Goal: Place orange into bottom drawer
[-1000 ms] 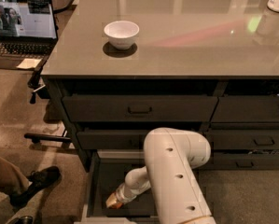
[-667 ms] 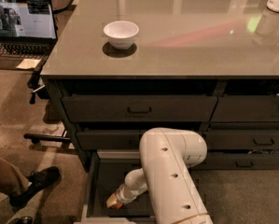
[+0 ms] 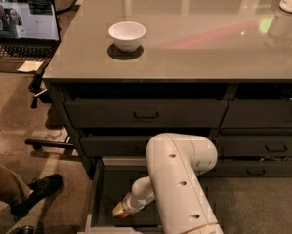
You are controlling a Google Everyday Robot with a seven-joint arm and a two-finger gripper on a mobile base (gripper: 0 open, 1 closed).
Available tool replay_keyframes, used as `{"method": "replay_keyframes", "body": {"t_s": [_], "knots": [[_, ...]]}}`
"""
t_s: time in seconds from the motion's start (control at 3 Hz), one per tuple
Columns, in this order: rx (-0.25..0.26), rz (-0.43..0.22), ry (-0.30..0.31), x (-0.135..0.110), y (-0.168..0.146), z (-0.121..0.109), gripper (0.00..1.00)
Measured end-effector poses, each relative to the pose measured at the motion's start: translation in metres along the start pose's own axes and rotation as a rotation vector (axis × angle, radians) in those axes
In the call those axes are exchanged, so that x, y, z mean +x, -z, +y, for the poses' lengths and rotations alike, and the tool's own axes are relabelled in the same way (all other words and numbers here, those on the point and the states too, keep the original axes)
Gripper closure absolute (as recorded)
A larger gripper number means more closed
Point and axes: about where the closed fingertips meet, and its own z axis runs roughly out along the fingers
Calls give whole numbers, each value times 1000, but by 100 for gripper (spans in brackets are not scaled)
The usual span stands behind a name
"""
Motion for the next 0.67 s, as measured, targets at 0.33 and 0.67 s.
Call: {"method": "replay_keyframes", "body": {"t_s": [0.33, 0.67], "knots": [[-17, 3, -7, -1, -1, -3, 12], [-33, 7, -5, -3, 9, 0, 0]]}}
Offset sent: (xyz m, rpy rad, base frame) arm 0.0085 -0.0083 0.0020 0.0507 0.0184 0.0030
